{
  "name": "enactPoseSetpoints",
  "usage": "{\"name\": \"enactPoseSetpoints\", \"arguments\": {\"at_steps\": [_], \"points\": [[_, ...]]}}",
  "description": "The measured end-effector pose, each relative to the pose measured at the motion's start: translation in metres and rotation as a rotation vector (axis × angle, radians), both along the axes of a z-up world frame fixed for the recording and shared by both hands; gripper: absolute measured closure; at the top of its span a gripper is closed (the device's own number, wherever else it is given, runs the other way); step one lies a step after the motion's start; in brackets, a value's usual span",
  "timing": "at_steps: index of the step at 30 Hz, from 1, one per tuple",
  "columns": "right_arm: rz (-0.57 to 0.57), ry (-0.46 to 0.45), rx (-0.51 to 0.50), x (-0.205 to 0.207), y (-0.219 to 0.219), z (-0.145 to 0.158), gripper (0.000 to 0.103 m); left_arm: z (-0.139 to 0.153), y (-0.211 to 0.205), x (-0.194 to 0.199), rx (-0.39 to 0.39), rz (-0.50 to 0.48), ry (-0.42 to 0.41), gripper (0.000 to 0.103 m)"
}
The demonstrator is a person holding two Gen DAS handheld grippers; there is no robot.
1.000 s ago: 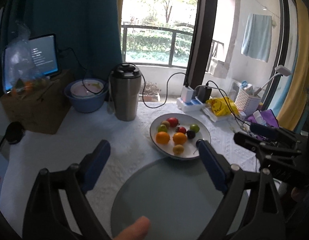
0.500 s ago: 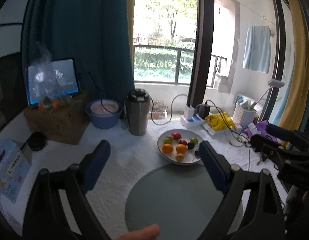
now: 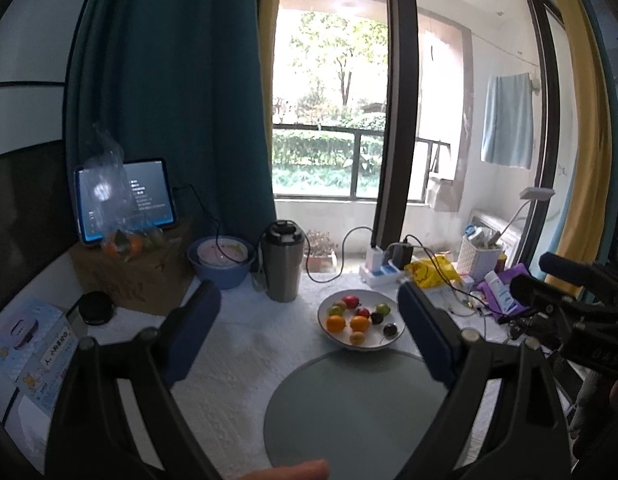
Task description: Organize fruits
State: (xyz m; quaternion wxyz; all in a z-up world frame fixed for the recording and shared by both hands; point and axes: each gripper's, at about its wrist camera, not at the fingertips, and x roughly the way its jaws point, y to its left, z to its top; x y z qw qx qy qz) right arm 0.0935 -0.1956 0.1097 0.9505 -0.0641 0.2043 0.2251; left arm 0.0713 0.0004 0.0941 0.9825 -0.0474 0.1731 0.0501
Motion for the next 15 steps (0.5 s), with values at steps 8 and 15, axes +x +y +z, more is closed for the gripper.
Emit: {"name": "enactPoseSetpoints", "arguments": {"at_steps": [8,15], "points": [[-0.035,-0.009,0.005,-0.016,-0.01,-0.001,0.029,0.006,0.001,-0.022,0.015,-0.005,-0.021,0.012],[-0.053,-0.015,0.008,-0.021,-0.015,0.0,0.029,0.007,0.0,-0.026,0.019,-0.018,-0.026,0.012]]}}
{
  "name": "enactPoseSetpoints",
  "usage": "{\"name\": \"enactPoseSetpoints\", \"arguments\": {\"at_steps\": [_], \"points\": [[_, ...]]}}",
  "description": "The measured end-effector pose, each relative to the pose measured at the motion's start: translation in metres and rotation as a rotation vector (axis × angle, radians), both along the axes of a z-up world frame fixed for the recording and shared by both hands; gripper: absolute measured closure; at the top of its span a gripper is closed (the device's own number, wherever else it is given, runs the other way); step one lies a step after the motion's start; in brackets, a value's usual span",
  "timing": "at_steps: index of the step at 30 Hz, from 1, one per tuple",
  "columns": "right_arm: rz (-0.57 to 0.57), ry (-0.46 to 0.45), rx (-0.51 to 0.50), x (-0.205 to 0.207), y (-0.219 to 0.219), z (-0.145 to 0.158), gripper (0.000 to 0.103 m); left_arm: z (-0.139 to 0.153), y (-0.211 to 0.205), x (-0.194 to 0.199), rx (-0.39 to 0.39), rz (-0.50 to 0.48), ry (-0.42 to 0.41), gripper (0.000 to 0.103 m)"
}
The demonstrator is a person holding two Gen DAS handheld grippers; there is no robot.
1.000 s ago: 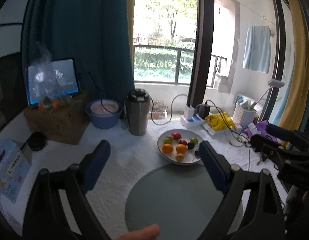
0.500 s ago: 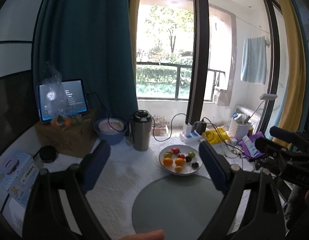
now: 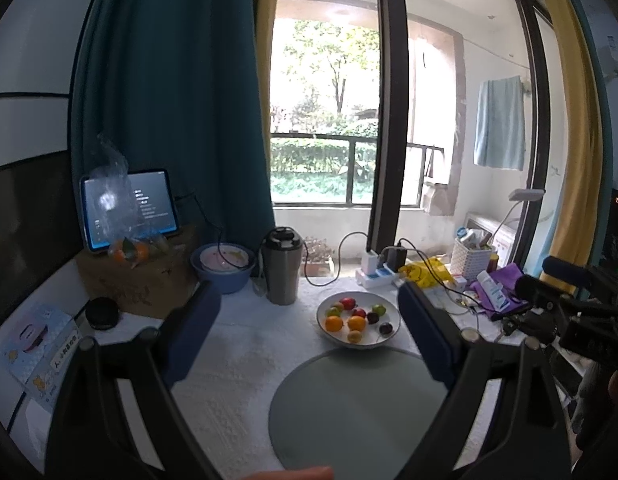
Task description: Organize fruits
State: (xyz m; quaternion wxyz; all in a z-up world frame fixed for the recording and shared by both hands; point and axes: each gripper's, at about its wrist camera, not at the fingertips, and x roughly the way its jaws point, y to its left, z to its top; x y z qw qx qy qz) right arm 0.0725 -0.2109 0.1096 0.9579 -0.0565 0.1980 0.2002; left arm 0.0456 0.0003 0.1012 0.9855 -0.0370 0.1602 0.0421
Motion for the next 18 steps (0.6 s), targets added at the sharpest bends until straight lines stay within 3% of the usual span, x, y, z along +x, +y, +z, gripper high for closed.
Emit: {"name": "enactPoseSetpoints", "arguments": {"at_steps": [18], "points": [[-0.001,0.004,-0.001,0.0004,0.0005,-0.0011,0.029,0.002,-0.0018,0.0006,0.002,-0.004,0.002,0.012]]}}
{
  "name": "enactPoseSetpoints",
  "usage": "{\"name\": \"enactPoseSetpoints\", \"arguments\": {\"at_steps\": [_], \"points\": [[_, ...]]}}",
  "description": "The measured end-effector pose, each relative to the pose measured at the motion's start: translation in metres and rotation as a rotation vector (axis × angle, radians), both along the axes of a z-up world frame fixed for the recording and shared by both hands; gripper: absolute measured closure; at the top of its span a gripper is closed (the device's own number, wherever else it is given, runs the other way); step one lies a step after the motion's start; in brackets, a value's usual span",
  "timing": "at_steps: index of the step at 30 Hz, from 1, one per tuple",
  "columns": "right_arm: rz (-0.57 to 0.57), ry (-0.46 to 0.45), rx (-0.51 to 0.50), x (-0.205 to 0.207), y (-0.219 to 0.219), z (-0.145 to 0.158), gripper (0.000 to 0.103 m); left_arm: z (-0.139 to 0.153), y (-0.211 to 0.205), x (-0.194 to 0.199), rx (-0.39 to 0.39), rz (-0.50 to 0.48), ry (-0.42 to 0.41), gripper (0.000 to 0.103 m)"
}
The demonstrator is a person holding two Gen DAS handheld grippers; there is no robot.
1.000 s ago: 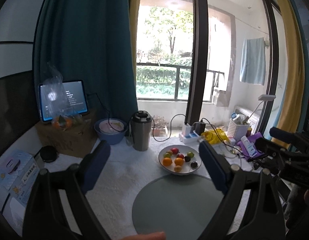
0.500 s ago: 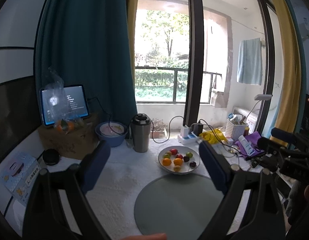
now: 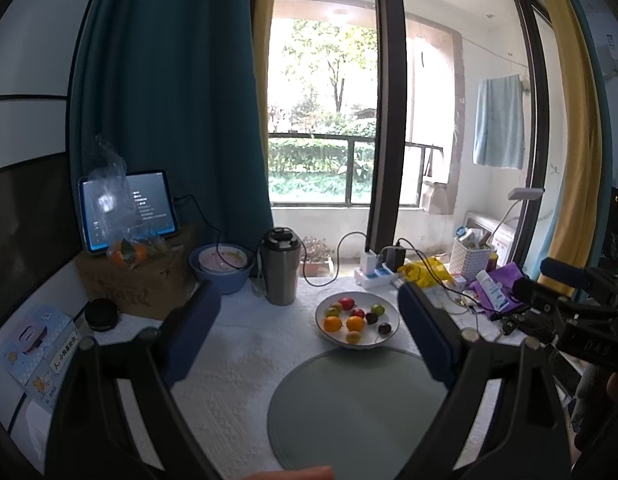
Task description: Organize fruits
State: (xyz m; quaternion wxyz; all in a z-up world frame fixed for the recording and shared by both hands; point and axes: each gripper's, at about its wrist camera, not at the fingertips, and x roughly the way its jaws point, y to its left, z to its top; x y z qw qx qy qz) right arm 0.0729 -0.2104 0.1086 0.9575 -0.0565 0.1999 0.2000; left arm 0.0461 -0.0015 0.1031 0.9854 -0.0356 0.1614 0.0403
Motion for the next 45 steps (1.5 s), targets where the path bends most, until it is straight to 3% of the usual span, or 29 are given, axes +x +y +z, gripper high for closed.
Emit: {"name": "enactPoseSetpoints", "arguments": {"at_steps": [45], "points": [[-0.004,-0.004,0.01,0.0028,-0.0078,-0.0008,0.029,-0.0014,-0.0066,0.0011,0.002,-0.015,-0.001,0.012]]}}
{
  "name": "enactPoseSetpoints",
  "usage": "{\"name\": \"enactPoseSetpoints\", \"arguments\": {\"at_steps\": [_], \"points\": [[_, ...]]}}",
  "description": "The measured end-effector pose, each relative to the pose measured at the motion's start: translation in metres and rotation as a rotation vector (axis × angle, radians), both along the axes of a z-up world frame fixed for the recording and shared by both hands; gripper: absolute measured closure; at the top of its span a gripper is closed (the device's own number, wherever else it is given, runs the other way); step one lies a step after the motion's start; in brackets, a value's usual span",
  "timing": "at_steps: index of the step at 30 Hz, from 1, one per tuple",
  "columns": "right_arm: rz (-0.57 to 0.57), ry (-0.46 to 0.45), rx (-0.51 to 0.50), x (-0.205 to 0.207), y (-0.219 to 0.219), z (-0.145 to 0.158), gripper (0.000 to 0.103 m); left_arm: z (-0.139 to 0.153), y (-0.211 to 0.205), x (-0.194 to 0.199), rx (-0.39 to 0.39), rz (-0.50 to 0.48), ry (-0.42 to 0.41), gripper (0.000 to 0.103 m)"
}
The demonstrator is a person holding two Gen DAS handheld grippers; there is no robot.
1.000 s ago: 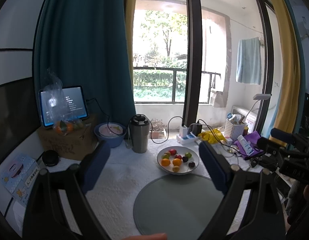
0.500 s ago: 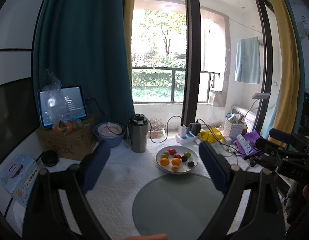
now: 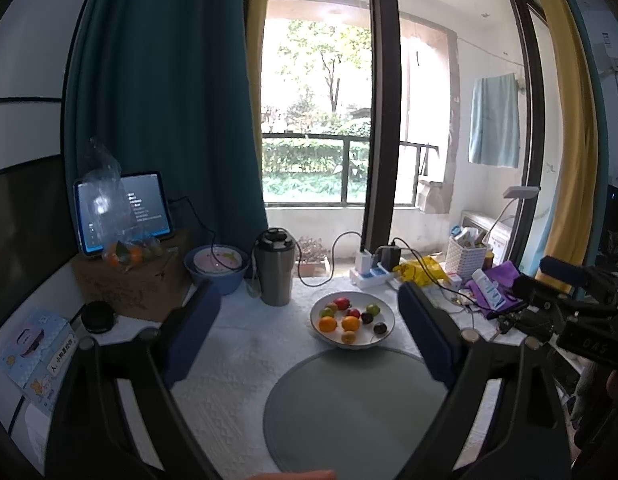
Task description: Organize fruits
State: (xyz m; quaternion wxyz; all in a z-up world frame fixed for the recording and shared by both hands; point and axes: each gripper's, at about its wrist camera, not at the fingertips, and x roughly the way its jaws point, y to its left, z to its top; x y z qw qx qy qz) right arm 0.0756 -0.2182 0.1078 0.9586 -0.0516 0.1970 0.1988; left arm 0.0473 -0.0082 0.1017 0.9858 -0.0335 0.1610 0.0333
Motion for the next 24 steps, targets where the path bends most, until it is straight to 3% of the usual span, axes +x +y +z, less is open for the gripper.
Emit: {"name": "enactPoseSetpoints", "arguments": {"at_steps": [24], "points": [[-0.002,-0.001,0.001,-0.0018,-0.0022,0.0001,0.029,0.0035,-0.0036,0.0014,0.008,-0.033,-0.014,0.012]]}}
